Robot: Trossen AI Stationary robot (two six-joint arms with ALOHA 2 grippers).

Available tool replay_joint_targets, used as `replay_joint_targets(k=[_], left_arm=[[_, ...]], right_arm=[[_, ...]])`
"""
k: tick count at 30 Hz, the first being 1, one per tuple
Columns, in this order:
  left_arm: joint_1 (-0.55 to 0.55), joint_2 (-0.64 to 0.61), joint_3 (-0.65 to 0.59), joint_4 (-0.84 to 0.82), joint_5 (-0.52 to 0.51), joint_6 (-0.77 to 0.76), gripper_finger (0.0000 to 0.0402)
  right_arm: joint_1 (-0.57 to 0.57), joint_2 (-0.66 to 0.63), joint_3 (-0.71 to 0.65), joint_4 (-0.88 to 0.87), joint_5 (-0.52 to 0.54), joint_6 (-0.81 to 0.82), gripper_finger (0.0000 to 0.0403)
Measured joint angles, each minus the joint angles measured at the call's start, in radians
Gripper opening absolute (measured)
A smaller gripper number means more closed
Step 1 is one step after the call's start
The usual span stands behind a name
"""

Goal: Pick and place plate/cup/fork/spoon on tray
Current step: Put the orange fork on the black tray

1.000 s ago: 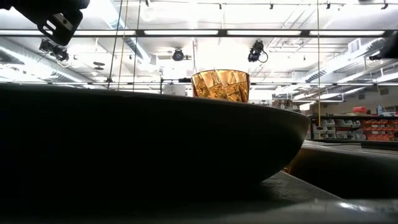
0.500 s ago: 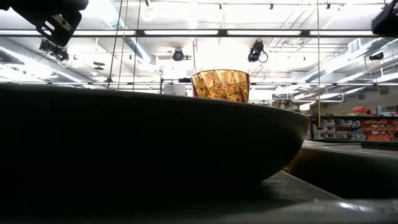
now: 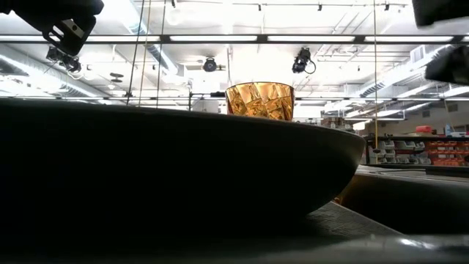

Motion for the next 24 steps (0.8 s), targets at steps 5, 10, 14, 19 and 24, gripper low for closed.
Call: replay_joint_targets(k=[5,10,14,19,24], left_arm=[[0.000,0.000,0.000,-0.001,0.000,-0.021,0.0009],[0.000,0.000,0.000,-0.001,0.000,-0.021,0.0009],[0.000,0.000,0.000,-0.002,0.000,-0.021,0.0009],[0.000,0.000,0.000,-0.002,0.000,-0.021,0.0009],[0.000,0.000,0.000,-0.007,0.000,-0.021,0.0009]], right_arm=[[0.035,0.056,0.056,-0.038,0.028,0.041,0.0189],[0.062,0.120,0.128,-0.161,0.062,0.088,0.0188],[0.074,0.146,0.142,-0.181,0.077,0.112,0.0188],[0.074,0.137,0.138,-0.175,0.056,0.127,0.0182],[0.068,0.142,0.132,-0.150,-0.008,0.110,0.0155]])
